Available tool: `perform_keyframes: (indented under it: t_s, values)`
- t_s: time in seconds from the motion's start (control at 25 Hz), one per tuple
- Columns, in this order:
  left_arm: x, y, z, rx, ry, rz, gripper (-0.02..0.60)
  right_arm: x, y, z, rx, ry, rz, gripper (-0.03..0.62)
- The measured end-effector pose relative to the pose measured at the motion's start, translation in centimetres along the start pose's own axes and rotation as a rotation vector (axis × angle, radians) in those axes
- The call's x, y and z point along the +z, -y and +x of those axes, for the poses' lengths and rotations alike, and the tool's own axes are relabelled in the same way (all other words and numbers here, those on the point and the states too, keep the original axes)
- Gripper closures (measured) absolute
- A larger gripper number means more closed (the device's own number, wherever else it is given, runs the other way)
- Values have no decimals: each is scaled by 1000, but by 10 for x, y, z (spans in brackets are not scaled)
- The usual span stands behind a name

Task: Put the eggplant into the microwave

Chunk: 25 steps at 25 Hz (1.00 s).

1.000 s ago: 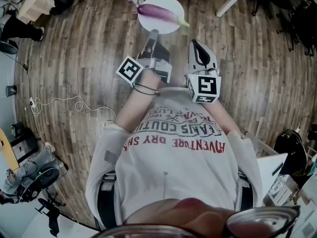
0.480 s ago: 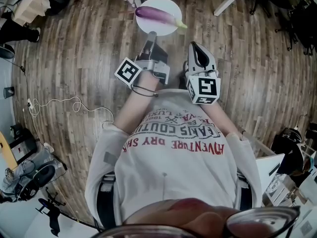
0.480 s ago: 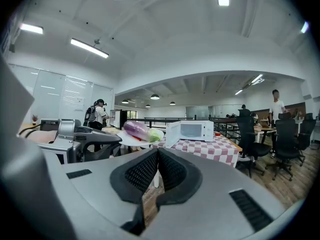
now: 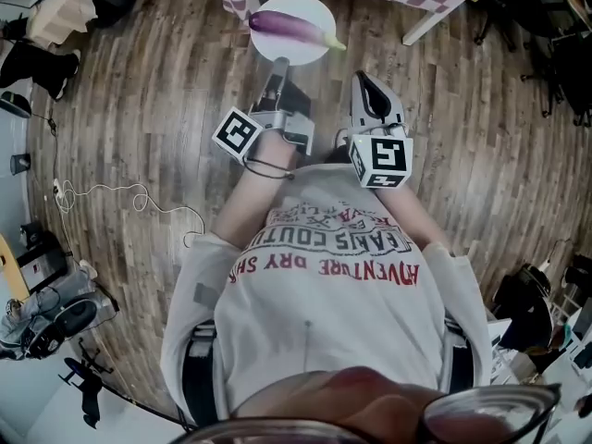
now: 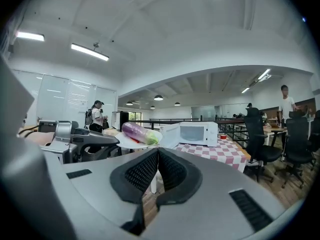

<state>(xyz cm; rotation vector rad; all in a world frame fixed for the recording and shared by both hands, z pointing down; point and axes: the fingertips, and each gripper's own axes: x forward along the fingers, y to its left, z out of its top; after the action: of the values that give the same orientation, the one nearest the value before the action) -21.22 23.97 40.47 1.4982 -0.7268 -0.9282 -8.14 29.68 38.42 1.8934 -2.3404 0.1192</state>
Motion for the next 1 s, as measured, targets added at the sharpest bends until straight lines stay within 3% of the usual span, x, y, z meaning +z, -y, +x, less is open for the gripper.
perform_keyframes:
  t_s: [0.32, 0.6, 1.0]
  values:
    - [-46, -1, 102, -12, 28, 7, 551, 21, 108, 48, 29, 11, -17, 568]
    - [-82, -17, 163, 9, 40, 9, 551, 10, 188, 78, 35, -12, 13, 568]
    - [-69, -42, 222, 46, 61, 3, 551, -6, 220, 131, 68, -55, 38, 568]
